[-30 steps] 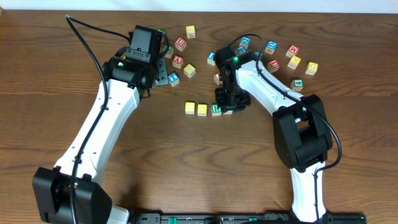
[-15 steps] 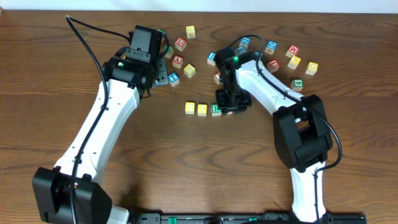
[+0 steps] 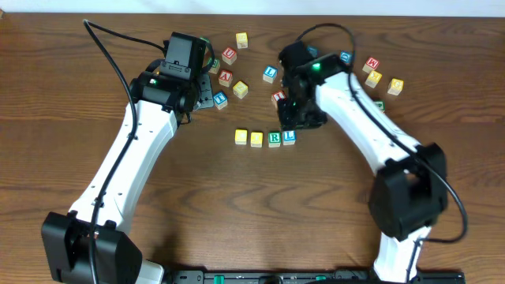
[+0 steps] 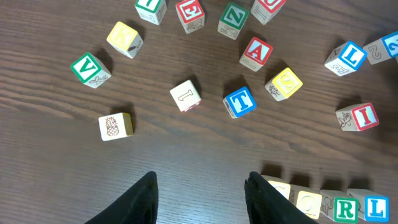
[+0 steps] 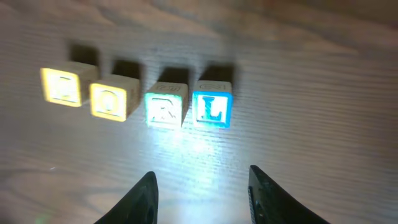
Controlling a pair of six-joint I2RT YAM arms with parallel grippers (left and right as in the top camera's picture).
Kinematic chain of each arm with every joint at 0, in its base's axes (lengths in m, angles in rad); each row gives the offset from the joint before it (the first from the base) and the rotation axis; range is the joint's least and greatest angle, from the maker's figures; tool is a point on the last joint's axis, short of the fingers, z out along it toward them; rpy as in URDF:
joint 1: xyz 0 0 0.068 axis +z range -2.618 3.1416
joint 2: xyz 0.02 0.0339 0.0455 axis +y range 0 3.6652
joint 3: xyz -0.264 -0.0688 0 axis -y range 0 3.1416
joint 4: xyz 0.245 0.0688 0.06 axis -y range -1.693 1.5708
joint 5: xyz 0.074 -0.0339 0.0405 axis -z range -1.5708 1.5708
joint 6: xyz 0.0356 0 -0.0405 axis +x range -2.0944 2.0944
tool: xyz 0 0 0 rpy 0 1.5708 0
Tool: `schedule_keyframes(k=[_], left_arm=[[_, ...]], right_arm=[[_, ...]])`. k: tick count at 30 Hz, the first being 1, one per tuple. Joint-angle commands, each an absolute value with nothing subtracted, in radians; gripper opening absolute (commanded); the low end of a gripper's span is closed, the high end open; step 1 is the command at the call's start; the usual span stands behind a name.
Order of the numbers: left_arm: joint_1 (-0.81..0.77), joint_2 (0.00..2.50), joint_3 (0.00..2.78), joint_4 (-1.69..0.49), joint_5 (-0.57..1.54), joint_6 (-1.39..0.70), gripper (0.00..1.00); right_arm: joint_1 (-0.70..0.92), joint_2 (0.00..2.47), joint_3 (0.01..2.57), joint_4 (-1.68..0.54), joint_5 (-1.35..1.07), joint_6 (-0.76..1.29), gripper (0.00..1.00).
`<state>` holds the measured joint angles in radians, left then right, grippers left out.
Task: Spell out CORL
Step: 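Lower the blue L beside the R and open the right gripper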
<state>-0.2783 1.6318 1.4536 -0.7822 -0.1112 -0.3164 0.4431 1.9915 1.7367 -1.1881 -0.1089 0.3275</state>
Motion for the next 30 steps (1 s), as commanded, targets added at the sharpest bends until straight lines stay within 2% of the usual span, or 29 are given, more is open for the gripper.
schedule_keyframes(k=[1, 5, 30], left_arm=[[-0.275, 1.642, 1.459, -0.796, -0.124, -0.311, 0.45], [-0.275, 1.644, 1.458, -0.818, -0.115, -0.312, 0.45], [-0.275, 1.708, 1.397, -0.81, 0.043, -0.345, 0.43]], right_arm=[[0.402, 1.969, 1.752, -1.2, -0.104, 0.316, 0.41], [0.366, 1.973, 1.74, -1.198, -0.104, 0.316, 0.39], [0.343, 1.977, 1.464, -0.929, -0.104, 0.366, 0.45]])
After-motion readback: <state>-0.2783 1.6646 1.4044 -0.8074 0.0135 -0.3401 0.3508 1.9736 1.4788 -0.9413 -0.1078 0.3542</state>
